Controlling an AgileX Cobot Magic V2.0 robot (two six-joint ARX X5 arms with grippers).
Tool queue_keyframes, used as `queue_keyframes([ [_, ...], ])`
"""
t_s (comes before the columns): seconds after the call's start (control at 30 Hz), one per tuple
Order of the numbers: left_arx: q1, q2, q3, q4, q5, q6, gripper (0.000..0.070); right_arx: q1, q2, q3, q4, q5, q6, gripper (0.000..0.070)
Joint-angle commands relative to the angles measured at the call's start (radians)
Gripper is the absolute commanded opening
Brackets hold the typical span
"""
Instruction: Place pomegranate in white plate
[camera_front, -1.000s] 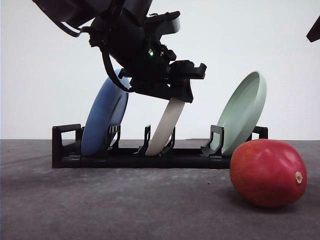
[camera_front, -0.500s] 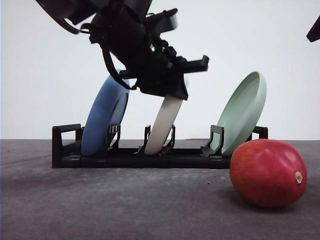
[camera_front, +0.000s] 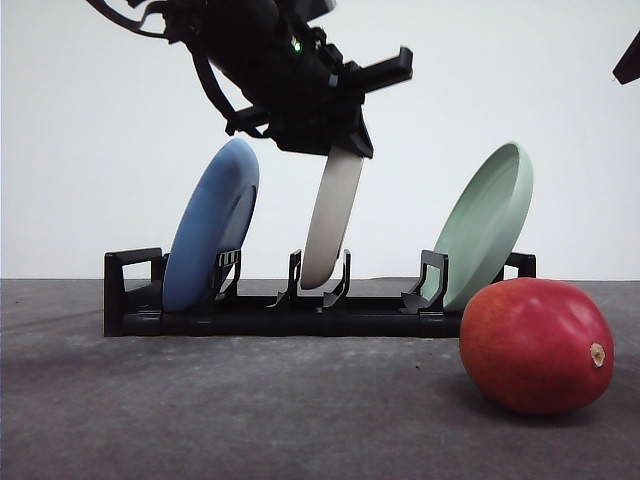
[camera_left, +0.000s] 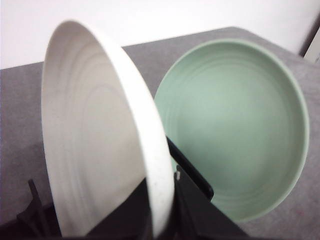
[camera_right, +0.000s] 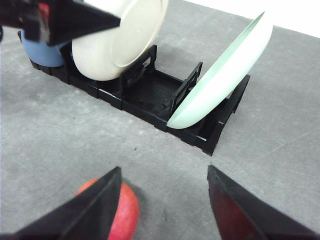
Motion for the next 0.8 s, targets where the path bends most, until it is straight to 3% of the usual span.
queue_keyframes([
  [0.0,-0.011,-0.016,0.026,0.013,-0.001,-0.014,0.0010,0.004,0.003,0.013,0.010,0.004,-0.005,0.0348],
  [0.33,-0.042,-0.162,0.026,-0.064,0.000,-0.014,0.0010,0.004,0.003,0.013,0.009,0.003,-0.005,0.0348],
  [0.77,-0.153,-0.455,-0.024,-0.353,0.046,-0.096,0.0010,0.004,0.003,0.013,0.007,0.003,-0.005,0.0348],
])
